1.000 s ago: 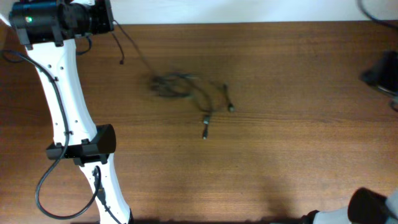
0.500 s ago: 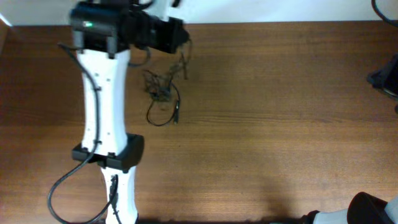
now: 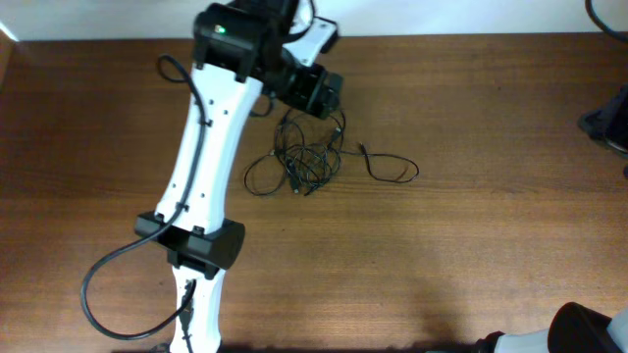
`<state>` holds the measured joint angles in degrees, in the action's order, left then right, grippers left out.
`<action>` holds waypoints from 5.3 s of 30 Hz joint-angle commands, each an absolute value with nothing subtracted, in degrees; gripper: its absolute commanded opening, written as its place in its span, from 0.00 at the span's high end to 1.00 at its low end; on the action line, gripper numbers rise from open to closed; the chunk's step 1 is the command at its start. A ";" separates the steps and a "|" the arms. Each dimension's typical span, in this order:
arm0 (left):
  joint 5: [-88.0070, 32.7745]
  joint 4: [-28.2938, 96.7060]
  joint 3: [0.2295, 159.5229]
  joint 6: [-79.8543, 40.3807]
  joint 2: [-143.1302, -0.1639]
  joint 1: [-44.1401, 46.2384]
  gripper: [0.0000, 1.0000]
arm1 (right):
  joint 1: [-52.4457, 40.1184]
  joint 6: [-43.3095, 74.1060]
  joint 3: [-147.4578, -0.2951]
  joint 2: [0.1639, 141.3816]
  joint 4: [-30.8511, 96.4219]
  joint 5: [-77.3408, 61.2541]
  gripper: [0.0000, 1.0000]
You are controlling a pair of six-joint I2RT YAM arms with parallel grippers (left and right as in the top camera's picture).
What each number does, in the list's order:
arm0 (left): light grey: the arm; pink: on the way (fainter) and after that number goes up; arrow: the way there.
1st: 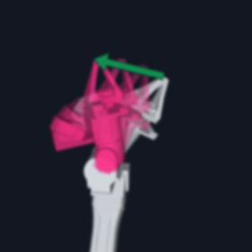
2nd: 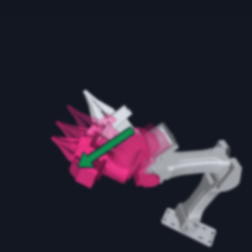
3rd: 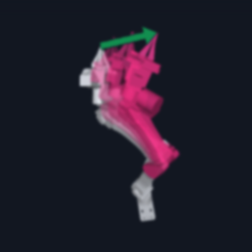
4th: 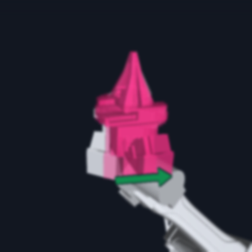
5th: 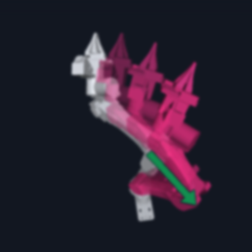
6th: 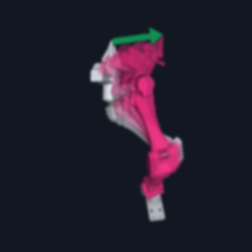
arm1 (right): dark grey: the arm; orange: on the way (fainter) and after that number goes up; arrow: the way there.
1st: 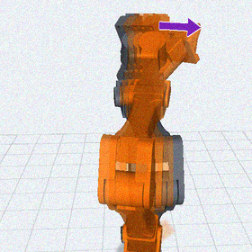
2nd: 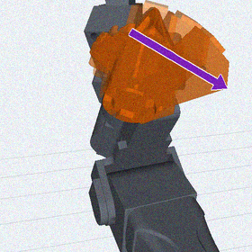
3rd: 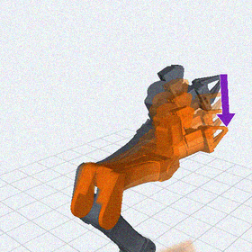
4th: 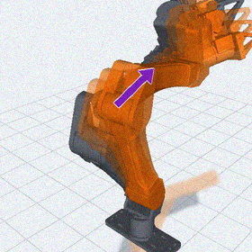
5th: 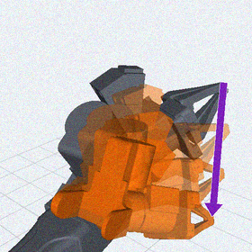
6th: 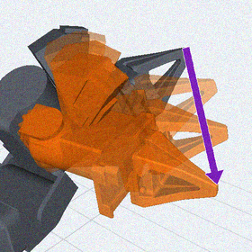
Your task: Untangle cables
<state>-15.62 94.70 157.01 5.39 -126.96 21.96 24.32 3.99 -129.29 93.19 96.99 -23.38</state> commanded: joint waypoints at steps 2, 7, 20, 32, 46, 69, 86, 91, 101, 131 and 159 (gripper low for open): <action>-11.73 93.30 148.44 2.98 -126.32 20.29 0.30 | 23.94 3.42 -129.16 93.38 97.30 -23.29 0.91; -12.60 85.06 130.28 1.65 -126.32 22.76 0.61 | 23.94 3.44 -129.16 93.38 97.30 -23.29 0.87; -7.86 57.36 103.83 0.60 -126.43 28.51 0.74 | 23.94 3.27 -129.16 93.38 97.32 -21.78 0.86; -7.88 47.57 97.14 0.58 -126.65 28.91 0.73 | 23.94 3.27 -129.16 93.38 97.32 -21.78 0.86; -44.88 59.31 129.40 -1.39 -117.19 22.48 1.00 | 16.43 3.29 -125.27 93.41 95.66 -23.77 0.86; -84.36 45.93 139.65 -7.03 -114.65 10.70 1.00 | -5.61 20.45 -123.00 103.11 61.73 -60.07 0.26; -80.93 48.60 139.55 -6.81 -114.80 11.62 1.00 | -12.36 30.02 -123.00 111.07 48.05 -66.22 0.20; -80.93 48.71 139.55 -6.81 -114.80 11.62 1.00 | -10.74 30.55 -123.00 111.07 46.85 -66.04 0.20; -79.44 48.69 139.55 -6.83 -114.80 11.29 1.00 | -15.79 26.72 -122.98 113.80 53.91 -64.49 0.39; -44.14 69.19 139.55 -23.38 -114.80 3.57 1.00 | -17.19 17.26 -123.00 114.69 67.83 -50.30 0.44; -45.23 67.11 139.55 -27.88 -114.80 6.61 1.00 | -25.89 41.47 -123.00 119.37 57.45 -35.46 0.60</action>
<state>-43.70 67.92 139.31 -26.11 -114.87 6.68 -25.41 40.77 -122.76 119.13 58.41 -34.92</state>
